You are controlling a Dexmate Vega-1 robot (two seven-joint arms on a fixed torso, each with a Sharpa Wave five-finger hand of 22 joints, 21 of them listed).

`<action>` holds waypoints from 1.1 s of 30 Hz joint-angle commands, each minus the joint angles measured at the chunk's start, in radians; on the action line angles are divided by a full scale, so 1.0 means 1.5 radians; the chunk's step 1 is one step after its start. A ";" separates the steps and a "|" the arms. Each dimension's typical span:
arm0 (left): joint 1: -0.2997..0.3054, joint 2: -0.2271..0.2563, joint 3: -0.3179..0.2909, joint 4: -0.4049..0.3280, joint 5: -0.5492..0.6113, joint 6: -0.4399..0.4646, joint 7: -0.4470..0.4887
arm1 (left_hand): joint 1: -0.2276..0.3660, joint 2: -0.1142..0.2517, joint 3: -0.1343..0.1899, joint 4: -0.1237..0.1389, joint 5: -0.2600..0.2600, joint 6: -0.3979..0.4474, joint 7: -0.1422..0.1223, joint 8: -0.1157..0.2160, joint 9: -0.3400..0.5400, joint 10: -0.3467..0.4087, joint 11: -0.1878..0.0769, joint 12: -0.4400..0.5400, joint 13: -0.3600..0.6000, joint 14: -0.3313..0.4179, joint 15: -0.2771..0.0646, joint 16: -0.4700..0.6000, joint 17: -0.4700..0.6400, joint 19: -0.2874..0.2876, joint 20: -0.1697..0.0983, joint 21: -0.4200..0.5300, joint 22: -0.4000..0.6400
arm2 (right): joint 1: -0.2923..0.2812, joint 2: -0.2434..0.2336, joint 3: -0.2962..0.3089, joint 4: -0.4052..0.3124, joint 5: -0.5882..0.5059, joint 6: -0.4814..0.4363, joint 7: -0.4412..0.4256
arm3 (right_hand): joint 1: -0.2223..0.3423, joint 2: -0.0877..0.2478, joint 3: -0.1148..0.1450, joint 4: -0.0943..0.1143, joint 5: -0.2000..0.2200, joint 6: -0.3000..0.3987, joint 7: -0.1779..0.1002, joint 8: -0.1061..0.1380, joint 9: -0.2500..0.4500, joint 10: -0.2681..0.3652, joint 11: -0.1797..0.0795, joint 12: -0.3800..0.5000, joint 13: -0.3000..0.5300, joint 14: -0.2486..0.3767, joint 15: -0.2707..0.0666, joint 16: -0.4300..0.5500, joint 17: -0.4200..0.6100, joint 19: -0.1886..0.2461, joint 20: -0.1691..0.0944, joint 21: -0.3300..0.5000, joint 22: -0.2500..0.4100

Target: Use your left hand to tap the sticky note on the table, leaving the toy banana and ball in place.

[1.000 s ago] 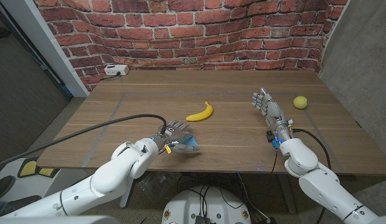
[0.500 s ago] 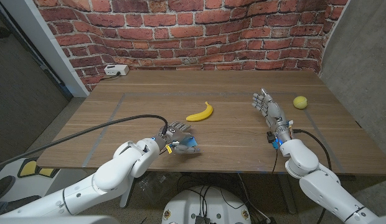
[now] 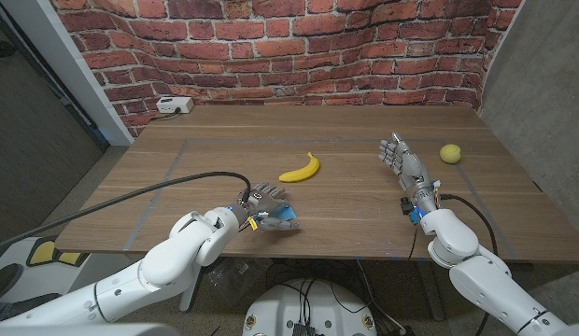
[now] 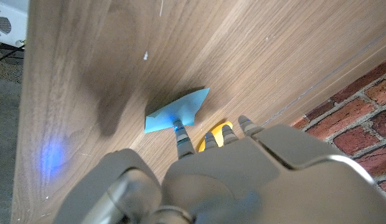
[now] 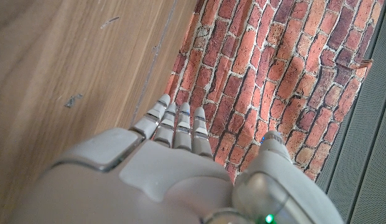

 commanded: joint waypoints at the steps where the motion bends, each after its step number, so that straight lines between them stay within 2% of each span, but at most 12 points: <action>1: -0.008 0.002 -0.003 0.011 -0.011 0.009 0.005 | 0.007 0.002 -0.002 -0.003 0.005 0.004 0.001 0.001 0.001 -0.161 -0.001 0.002 0.001 -0.176 0.000 0.001 0.001 -0.131 0.002 0.004 0.002 | 0.004 0.004 -0.005 0.009 0.002 0.002 0.002 | -0.004 0.002 0.000 -0.002 0.004 0.004 0.001 0.000 0.001 0.001 0.003 -0.001 0.004 0.002 0.002 0.001 0.002 0.003 0.001 0.000 0.001; 16: -0.040 -0.007 0.015 0.034 -0.009 -0.001 -0.006 | 0.011 0.004 -0.002 -0.005 0.006 0.004 0.000 0.001 0.001 -0.157 0.000 0.003 0.001 -0.173 0.001 0.001 0.000 -0.130 0.002 0.004 0.002 | 0.004 0.005 -0.005 0.015 0.008 0.000 0.000 | -0.005 0.002 -0.001 -0.003 0.004 0.004 0.001 0.000 0.001 0.002 0.002 0.000 0.004 0.002 0.002 0.001 0.002 0.004 0.001 -0.002 0.001; 33: -0.033 0.004 0.009 0.025 0.003 0.028 -0.023 | 0.016 0.007 -0.002 -0.006 0.008 0.005 0.000 0.000 0.001 -0.155 -0.001 0.003 0.001 -0.169 -0.001 0.001 0.000 -0.129 0.003 0.004 0.002 | 0.020 0.009 -0.017 0.025 0.011 -0.006 0.003 | -0.006 0.002 -0.001 -0.003 0.004 0.004 0.001 0.000 0.001 0.002 0.002 0.000 0.004 0.003 0.002 0.001 0.002 0.004 0.002 -0.003 0.001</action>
